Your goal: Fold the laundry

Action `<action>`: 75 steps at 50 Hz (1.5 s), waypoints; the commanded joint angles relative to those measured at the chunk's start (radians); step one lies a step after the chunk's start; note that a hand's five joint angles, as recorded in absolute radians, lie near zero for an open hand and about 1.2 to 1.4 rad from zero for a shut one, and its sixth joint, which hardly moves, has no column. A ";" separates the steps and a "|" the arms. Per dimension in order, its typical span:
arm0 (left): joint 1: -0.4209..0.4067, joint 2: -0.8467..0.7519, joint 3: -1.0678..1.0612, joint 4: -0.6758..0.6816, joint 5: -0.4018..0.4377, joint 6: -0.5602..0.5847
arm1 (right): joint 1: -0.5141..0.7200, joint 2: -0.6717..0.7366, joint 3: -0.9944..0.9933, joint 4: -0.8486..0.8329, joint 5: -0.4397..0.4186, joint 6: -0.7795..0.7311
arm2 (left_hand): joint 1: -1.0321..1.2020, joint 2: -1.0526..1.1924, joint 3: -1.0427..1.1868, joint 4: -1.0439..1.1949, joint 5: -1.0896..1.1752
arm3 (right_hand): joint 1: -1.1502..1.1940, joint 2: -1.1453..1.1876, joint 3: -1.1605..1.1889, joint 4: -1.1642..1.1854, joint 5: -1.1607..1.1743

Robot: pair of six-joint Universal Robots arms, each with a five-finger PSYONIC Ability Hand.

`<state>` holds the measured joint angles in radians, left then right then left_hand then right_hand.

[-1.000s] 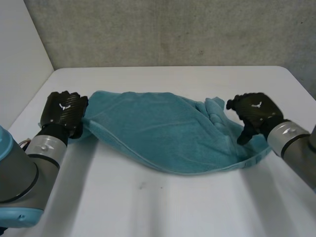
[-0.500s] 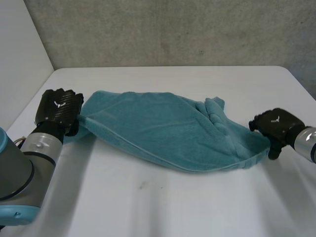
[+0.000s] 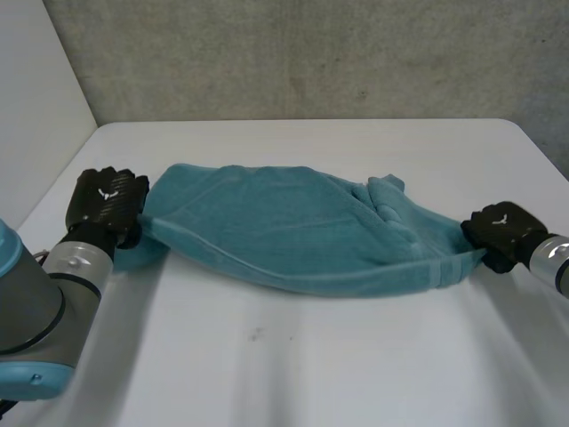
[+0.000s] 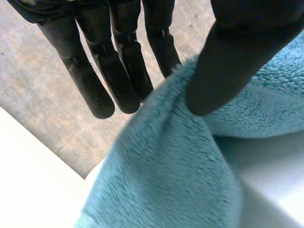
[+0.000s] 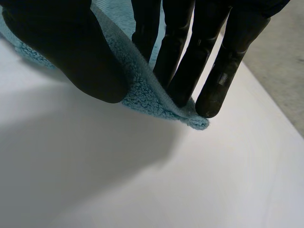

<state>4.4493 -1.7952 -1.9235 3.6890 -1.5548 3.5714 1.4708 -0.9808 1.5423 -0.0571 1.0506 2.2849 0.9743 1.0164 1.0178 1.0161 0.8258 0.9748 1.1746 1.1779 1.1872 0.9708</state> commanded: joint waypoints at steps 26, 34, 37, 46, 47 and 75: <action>0.134 -0.139 0.050 -0.219 0.119 0.004 | -0.052 -0.157 -0.005 0.016 0.152 0.252 | 0.250 0.208 0.206 0.208 0.224 | 0.421 0.222 0.218 0.209 0.251; 0.142 0.037 0.060 -0.247 0.116 0.007 | -0.052 -0.312 -0.042 0.123 0.151 0.254 | 0.422 0.380 0.378 0.380 0.396 | 0.421 0.222 0.218 0.209 0.251; 0.137 0.149 0.069 -0.273 0.116 0.007 | -0.052 -0.409 -0.123 0.222 0.161 0.255 | 0.422 0.380 0.378 0.380 0.396 | 0.421 0.222 0.218 0.209 0.251; 0.142 0.425 0.242 -0.470 0.124 0.007 | -0.053 -0.516 -0.459 0.695 0.163 0.181 | 0.422 0.380 0.378 0.380 0.396 | 0.421 0.222 0.218 0.209 0.251; 0.142 0.416 0.280 -0.528 0.125 0.007 | -0.053 -0.515 -0.468 0.718 0.163 0.157 | 0.422 0.380 0.378 0.380 0.396 | 0.421 0.222 0.218 0.209 0.251; 0.113 -0.345 0.931 -0.442 0.044 0.196 | 0.195 0.056 -0.875 0.366 0.529 0.037 | 0.422 0.380 0.378 0.380 0.396 | 0.421 0.222 0.218 0.209 0.251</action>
<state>4.5850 -2.0634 -1.3061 3.0316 -1.4502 3.7341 1.6003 -1.0355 1.0178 0.4977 1.4935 2.2774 1.1470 1.1985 1.1932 1.1962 0.9542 0.9747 1.1746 1.1819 1.1928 0.9803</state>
